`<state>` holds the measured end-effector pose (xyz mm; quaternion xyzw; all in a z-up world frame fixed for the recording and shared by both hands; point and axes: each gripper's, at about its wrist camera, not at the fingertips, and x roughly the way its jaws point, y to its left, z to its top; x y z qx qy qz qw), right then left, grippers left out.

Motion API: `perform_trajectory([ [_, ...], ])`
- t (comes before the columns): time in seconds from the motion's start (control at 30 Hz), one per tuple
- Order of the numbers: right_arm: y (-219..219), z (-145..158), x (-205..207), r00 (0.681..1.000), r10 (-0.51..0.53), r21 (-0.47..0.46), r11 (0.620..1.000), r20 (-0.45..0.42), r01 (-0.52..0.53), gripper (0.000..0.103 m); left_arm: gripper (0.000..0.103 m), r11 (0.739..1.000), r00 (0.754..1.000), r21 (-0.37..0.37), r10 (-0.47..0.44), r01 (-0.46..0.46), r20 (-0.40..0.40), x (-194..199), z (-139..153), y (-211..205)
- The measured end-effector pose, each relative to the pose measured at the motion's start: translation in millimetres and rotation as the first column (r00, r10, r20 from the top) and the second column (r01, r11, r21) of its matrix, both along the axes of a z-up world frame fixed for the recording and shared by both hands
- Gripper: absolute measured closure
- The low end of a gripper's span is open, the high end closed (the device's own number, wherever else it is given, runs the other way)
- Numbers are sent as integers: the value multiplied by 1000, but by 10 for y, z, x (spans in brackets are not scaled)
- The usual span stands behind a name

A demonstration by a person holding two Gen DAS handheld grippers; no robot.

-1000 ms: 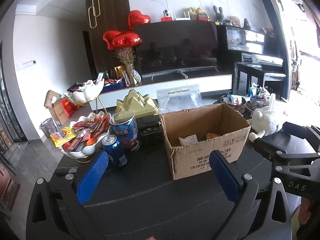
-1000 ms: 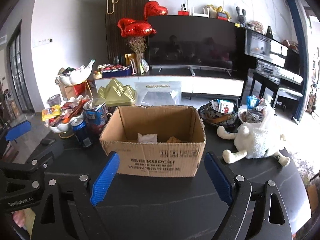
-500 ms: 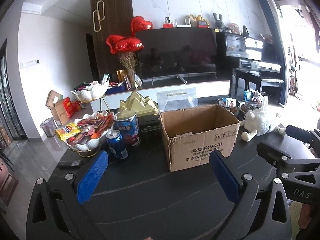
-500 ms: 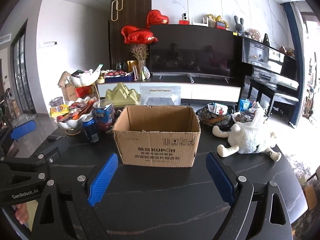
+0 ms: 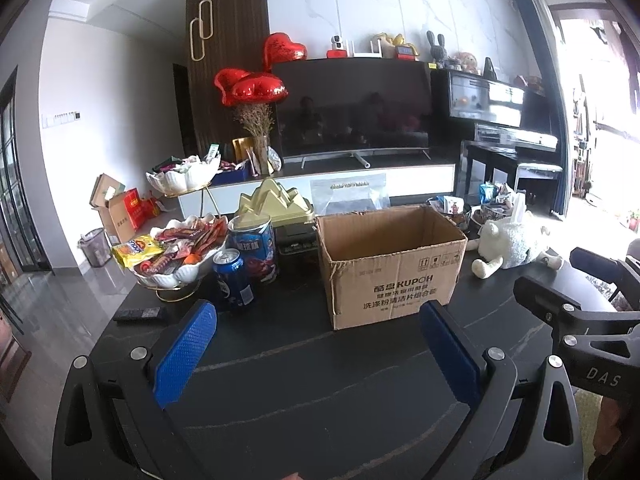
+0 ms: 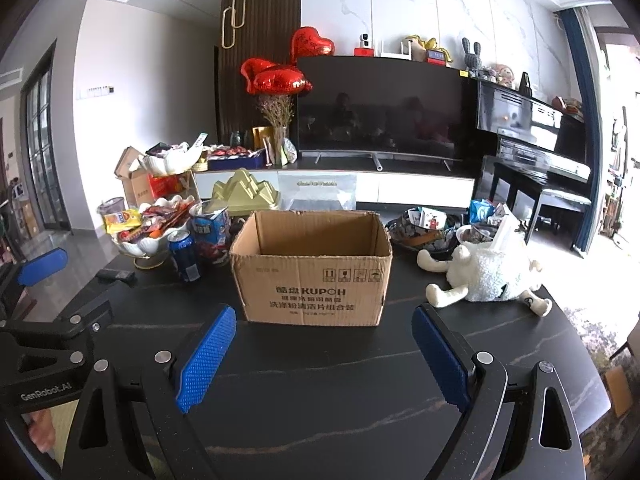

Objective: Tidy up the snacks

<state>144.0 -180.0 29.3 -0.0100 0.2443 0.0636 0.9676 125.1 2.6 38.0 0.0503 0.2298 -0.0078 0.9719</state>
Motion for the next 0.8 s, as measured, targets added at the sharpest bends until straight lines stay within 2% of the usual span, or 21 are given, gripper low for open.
perform_trajectory([
  [0.8, -44, -32, -91, 1000, 0, 10, 1000, -4, 0, 13, 0, 1000, 1000, -6, 1, -1, 20, -98, 90, -17],
])
